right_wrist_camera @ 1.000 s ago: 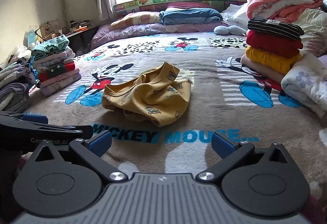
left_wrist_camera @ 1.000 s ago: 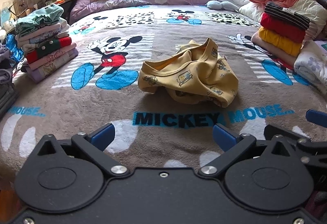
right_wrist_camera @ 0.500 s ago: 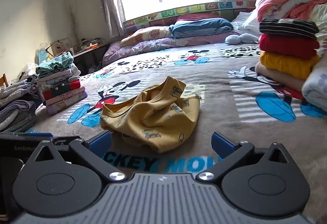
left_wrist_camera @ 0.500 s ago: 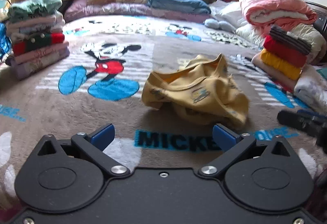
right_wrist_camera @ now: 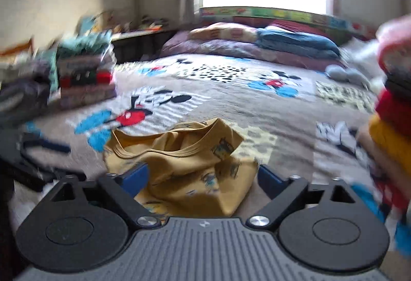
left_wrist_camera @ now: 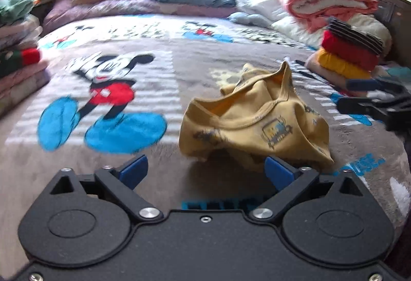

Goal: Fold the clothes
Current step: 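Move both tools to the yellow shirt and close both on its edges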

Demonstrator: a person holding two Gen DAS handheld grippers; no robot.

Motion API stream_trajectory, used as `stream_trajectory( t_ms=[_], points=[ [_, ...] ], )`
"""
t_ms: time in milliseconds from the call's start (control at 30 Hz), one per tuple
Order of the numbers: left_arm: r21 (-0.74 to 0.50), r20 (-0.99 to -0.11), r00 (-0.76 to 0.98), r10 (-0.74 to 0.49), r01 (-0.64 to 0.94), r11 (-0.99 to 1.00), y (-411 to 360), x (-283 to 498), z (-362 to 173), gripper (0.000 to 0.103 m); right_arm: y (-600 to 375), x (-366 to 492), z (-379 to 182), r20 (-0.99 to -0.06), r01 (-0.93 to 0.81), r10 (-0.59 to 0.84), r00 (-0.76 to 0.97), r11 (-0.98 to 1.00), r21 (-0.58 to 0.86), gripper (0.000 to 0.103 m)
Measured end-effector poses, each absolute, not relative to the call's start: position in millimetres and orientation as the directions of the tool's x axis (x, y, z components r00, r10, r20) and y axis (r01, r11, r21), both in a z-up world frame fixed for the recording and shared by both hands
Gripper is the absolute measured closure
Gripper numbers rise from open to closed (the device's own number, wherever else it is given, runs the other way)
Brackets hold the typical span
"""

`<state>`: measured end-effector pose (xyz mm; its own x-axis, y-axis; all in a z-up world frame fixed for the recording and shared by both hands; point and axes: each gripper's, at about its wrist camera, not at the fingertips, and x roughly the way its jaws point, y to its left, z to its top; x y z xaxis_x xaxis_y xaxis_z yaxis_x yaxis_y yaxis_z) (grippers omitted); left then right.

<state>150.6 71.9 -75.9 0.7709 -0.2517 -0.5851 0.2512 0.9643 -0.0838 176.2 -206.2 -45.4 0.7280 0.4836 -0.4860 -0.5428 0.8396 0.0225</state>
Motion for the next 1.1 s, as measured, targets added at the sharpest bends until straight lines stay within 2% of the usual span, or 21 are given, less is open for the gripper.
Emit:
stream_trajectory(
  t_ms=[33,100,200,367,533,667,733,767,800,833,900,1100],
  points=[
    [-0.068,-0.581,0.77,-0.263,0.275,0.959,72.6,155.1,-76.8,0.016,-204.6,182.5,-44.9,-0.496,-0.562,0.486,0.72,0.827,-0.006,0.019],
    [-0.038,-0.565,0.774,-0.286,0.321,0.946,74.5,161.2,-77.7,0.023,-202.6,199.1,-45.4,-0.523,-0.606,0.492,0.696,0.793,-0.06,0.03],
    [-0.088,-0.552,0.753,-0.359,0.375,0.923,86.1,171.7,-81.5,0.031,-199.0,220.2,-47.4,-0.561,-0.657,0.493,0.665,0.743,-0.127,0.036],
    [-0.194,-0.522,0.718,-0.46,0.425,0.884,105.8,183.6,-87.8,0.031,-190.7,248.7,-49.6,-0.599,-0.747,0.516,0.613,0.626,-0.225,0.039],
    [-0.317,-0.468,0.698,-0.543,0.44,0.84,123.8,197.4,-91.5,0.031,-185.7,272.0,-43.0,-0.621,-0.84,0.59,0.516,0.493,-0.229,0.038],
    [-0.355,-0.447,0.675,-0.587,0.468,0.809,125.6,204.3,-93.9,0.038,-178.4,291.7,-40.7,-0.647,-0.894,0.637,0.42,0.411,-0.176,0.039],
    [-0.351,-0.453,0.667,-0.592,0.477,0.806,121.8,206.5,-95.3,0.051,-175.2,299.4,-43.2,-0.67,-0.913,0.644,0.369,0.387,-0.131,0.047],
    [-0.347,-0.459,0.667,-0.588,0.475,0.809,121.2,207.3,-96.6,0.066,-173.7,302.6,-44.9,-0.682,-0.92,0.645,0.345,0.376,-0.109,0.063],
    [-0.342,-0.465,0.667,-0.582,0.472,0.813,120.8,208.1,-98.0,0.07,-173.0,305.2,-46.7,-0.692,-0.925,0.645,0.325,0.369,-0.09,0.075],
    [-0.337,-0.471,0.667,-0.577,0.469,0.817,120.4,208.9,-99.3,0.075,-172.4,305.7,-48.5,-0.698,-0.928,0.645,0.312,0.365,-0.078,0.077],
    [-0.33,-0.453,0.678,-0.578,0.475,0.816,120.8,204.6,-96.8,0.094,-176.2,300.5,-48.0,-0.692,-0.927,0.65,0.314,0.368,-0.075,0.091],
    [-0.3,-0.353,0.752,-0.557,0.473,0.829,119.9,179.5,-74.0,0.097,-195.7,276.2,-20.7,-0.635,-0.89,0.659,0.403,0.444,-0.104,0.092]
  ],
)
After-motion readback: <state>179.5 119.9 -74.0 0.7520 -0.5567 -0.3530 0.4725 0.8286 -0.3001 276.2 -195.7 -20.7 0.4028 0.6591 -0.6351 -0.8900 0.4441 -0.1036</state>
